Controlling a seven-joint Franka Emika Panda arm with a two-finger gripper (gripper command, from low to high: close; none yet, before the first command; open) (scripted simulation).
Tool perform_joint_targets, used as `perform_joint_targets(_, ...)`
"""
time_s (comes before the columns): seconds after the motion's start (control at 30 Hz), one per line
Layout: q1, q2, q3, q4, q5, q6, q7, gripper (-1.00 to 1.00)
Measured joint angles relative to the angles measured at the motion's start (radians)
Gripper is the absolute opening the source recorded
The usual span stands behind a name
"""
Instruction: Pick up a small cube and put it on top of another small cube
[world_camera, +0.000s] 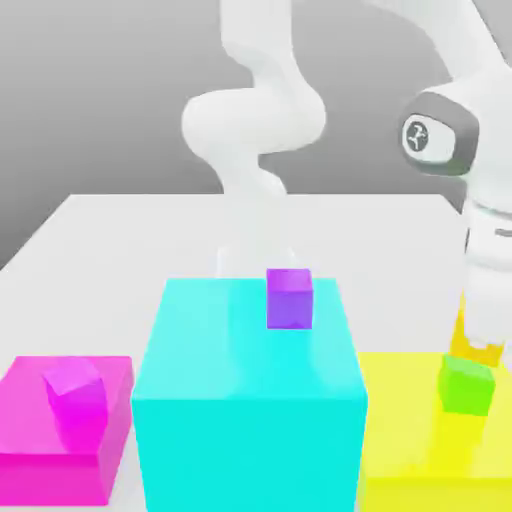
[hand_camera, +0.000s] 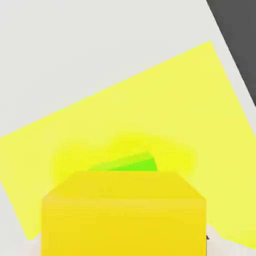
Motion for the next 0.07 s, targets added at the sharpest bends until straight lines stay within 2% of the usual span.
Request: perform_joint_targets(0.07, 0.000, 0.000, 0.000, 0.000, 0.000, 0.000, 0.000, 1.00)
